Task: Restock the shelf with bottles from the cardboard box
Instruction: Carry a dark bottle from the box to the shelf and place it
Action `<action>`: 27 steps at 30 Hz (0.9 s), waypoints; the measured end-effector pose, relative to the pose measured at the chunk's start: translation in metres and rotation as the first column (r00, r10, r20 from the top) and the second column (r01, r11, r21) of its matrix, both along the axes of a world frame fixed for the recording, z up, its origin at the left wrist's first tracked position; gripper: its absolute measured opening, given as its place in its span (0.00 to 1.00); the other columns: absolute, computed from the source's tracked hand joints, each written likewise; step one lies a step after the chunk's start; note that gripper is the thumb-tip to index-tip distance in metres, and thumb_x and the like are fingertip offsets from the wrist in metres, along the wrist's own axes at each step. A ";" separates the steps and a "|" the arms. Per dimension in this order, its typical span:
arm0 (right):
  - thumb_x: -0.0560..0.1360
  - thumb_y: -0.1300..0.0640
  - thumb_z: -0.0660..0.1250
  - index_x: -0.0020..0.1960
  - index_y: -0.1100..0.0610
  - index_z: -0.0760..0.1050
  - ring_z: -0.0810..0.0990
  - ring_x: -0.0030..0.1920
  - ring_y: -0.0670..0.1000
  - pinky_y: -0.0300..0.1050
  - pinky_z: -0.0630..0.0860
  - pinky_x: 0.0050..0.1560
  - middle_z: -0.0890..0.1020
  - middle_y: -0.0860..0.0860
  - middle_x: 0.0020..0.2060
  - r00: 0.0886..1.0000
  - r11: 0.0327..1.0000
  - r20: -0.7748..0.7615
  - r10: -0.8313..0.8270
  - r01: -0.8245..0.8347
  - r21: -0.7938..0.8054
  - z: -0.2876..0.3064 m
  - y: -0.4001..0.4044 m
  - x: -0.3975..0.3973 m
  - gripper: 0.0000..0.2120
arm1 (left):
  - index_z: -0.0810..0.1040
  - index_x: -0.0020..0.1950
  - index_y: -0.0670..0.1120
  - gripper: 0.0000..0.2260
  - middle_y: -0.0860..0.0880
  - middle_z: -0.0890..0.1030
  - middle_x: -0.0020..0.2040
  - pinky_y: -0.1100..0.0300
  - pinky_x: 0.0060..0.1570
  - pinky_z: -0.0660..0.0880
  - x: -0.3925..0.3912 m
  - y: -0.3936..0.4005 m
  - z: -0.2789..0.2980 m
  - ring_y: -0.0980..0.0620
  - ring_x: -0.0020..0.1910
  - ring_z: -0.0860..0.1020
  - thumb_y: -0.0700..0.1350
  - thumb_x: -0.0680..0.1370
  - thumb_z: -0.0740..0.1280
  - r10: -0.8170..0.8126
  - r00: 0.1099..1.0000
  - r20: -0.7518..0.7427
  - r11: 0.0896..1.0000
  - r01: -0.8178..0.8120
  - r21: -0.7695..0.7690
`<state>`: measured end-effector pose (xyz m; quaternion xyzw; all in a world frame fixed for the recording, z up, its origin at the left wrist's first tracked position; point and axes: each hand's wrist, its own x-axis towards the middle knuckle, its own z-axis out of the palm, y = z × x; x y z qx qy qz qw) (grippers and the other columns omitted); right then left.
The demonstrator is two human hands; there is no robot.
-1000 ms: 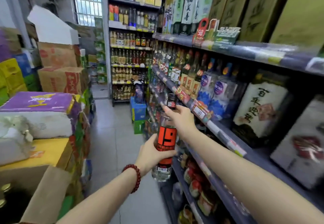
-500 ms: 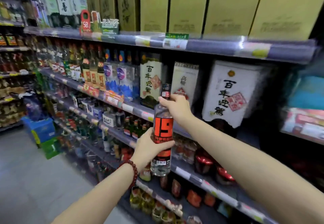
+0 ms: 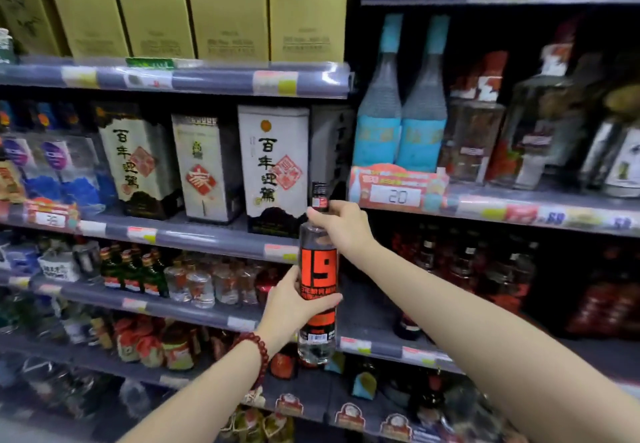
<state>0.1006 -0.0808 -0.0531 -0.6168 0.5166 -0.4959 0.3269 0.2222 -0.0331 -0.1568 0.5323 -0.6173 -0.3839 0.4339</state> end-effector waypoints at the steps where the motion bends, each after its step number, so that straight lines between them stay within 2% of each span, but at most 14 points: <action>1: 0.72 0.50 0.71 0.40 0.50 0.80 0.84 0.47 0.53 0.58 0.80 0.53 0.85 0.53 0.41 1.000 1.000 -0.009 -0.009 0.009 -0.004 -0.003 0.005 -0.016 0.05 | 0.75 0.52 0.60 0.23 0.62 0.83 0.46 0.71 0.44 0.73 -0.015 0.004 -0.003 0.69 0.45 0.80 0.56 0.61 0.79 -0.007 1.000 -0.001 1.000 0.007 0.005; 5: 0.72 0.50 0.71 0.42 0.54 0.81 0.84 0.48 0.55 0.59 0.80 0.53 0.85 0.55 0.43 1.000 0.999 -0.021 -0.006 0.007 0.031 -0.018 0.023 -0.078 0.08 | 0.76 0.54 0.59 0.25 0.61 0.84 0.46 0.72 0.44 0.73 -0.077 0.023 -0.015 0.68 0.45 0.80 0.57 0.60 0.79 -0.023 1.000 0.001 0.999 0.023 0.024; 8: 0.72 0.49 0.71 0.46 0.57 0.82 0.83 0.49 0.56 0.59 0.80 0.52 0.85 0.56 0.43 0.999 0.998 -0.034 -0.015 0.017 0.054 -0.030 0.034 -0.125 0.12 | 0.76 0.54 0.59 0.26 0.61 0.84 0.46 0.68 0.46 0.74 -0.120 0.035 -0.024 0.67 0.45 0.80 0.59 0.59 0.78 -0.046 0.999 0.009 0.997 0.046 0.057; 12: 0.72 0.48 0.71 0.45 0.59 0.81 0.84 0.47 0.59 0.60 0.81 0.47 0.85 0.58 0.42 0.998 0.995 -0.027 -0.060 0.062 0.082 -0.041 0.045 -0.182 0.13 | 0.75 0.53 0.59 0.25 0.61 0.84 0.45 0.68 0.47 0.75 -0.175 0.043 -0.034 0.68 0.45 0.80 0.58 0.59 0.79 -0.083 0.996 0.023 0.993 0.081 0.082; 15: 0.72 0.49 0.71 0.45 0.56 0.81 0.84 0.48 0.57 0.60 0.81 0.50 0.86 0.56 0.42 0.991 0.986 -0.039 -0.129 0.133 0.099 -0.048 0.052 -0.224 0.10 | 0.75 0.54 0.59 0.25 0.62 0.83 0.46 0.73 0.44 0.73 -0.213 0.042 -0.037 0.71 0.45 0.79 0.58 0.60 0.79 -0.167 0.984 0.055 0.982 0.161 0.100; 18: 0.73 0.50 0.71 0.45 0.56 0.81 0.84 0.47 0.59 0.60 0.81 0.50 0.85 0.55 0.40 0.980 0.974 -0.045 -0.194 0.198 0.109 -0.053 0.061 -0.264 0.09 | 0.74 0.56 0.58 0.26 0.63 0.82 0.47 0.80 0.37 0.71 -0.248 0.038 -0.040 0.75 0.43 0.77 0.56 0.62 0.79 -0.264 0.963 0.045 0.960 0.258 0.111; 20: 0.73 0.50 0.70 0.47 0.60 0.80 0.84 0.47 0.60 0.60 0.81 0.50 0.85 0.57 0.42 0.968 0.964 -0.070 -0.240 0.246 0.103 -0.055 0.067 -0.287 0.12 | 0.74 0.58 0.56 0.27 0.62 0.82 0.48 0.78 0.42 0.73 -0.271 0.035 -0.044 0.72 0.45 0.79 0.54 0.63 0.79 -0.320 0.947 0.034 0.942 0.313 0.124; 23: 0.73 0.49 0.69 0.47 0.59 0.80 0.83 0.48 0.55 0.58 0.79 0.53 0.85 0.56 0.44 0.938 0.940 -0.137 -0.320 0.332 0.080 -0.059 0.075 -0.318 0.13 | 0.73 0.60 0.55 0.27 0.58 0.83 0.51 0.63 0.55 0.76 -0.301 0.028 -0.051 0.63 0.50 0.80 0.53 0.64 0.79 -0.390 0.920 0.033 0.912 0.381 0.156; 25: 0.74 0.49 0.69 0.46 0.56 0.80 0.83 0.46 0.52 0.53 0.80 0.51 0.85 0.52 0.43 0.916 0.926 -0.181 -0.359 0.373 0.053 -0.062 0.080 -0.337 0.10 | 0.73 0.59 0.55 0.27 0.59 0.82 0.50 0.62 0.55 0.76 -0.322 0.024 -0.052 0.63 0.50 0.80 0.53 0.64 0.80 -0.432 0.901 0.037 0.891 0.420 0.171; 27: 0.74 0.49 0.69 0.41 0.52 0.78 0.82 0.42 0.47 0.46 0.79 0.45 0.84 0.48 0.39 0.896 0.916 -0.207 -0.393 0.402 0.002 -0.066 0.085 -0.351 0.07 | 0.72 0.60 0.55 0.29 0.60 0.81 0.49 0.67 0.51 0.74 -0.340 0.020 -0.053 0.61 0.50 0.79 0.55 0.63 0.80 -0.444 0.893 0.071 0.889 0.428 0.164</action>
